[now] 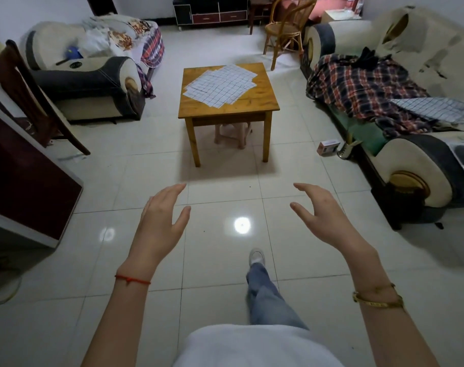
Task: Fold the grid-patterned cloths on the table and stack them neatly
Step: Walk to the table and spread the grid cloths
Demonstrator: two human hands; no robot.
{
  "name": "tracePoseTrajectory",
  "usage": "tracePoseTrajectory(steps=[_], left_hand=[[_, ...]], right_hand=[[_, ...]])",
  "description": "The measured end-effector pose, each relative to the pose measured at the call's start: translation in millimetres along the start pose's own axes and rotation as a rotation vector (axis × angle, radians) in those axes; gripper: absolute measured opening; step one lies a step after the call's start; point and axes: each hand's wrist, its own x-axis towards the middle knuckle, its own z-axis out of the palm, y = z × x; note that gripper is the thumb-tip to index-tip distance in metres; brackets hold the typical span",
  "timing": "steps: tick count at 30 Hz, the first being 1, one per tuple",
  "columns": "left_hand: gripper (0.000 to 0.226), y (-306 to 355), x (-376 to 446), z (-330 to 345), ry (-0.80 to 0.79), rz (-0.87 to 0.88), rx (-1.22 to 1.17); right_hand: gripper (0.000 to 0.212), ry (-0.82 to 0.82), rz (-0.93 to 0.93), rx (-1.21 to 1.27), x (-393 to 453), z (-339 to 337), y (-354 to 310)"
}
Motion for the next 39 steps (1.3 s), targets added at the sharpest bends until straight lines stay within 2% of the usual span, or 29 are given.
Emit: tracePoseTrajectory(steps=[12,17,28,34,39], left_hand=[[0.05,10,263,32,0.023,-0.04,0.023],[0.049,14,341,39,0.064,-0.085,0.008],[0.049,-28,497,80,0.023,-0.135,0.01],[0.048,-58,623,106,-0.003,-0.102,-0.036],[0.049,-82,743,112,-0.01,-0.092,-0.035]], right_hand=[[0.05,-0.03,-0.027,0.017,272,-41,38],[0.048,-0.05,-0.059,0.01,371,-53,42],[0.047,-0.107,-0.03,0.028,526,-30,65],[0.048,-0.106,0.024,0.039,635,-16,73],[0.045,-0.106,-0.006,0.023,751,-16,65]])
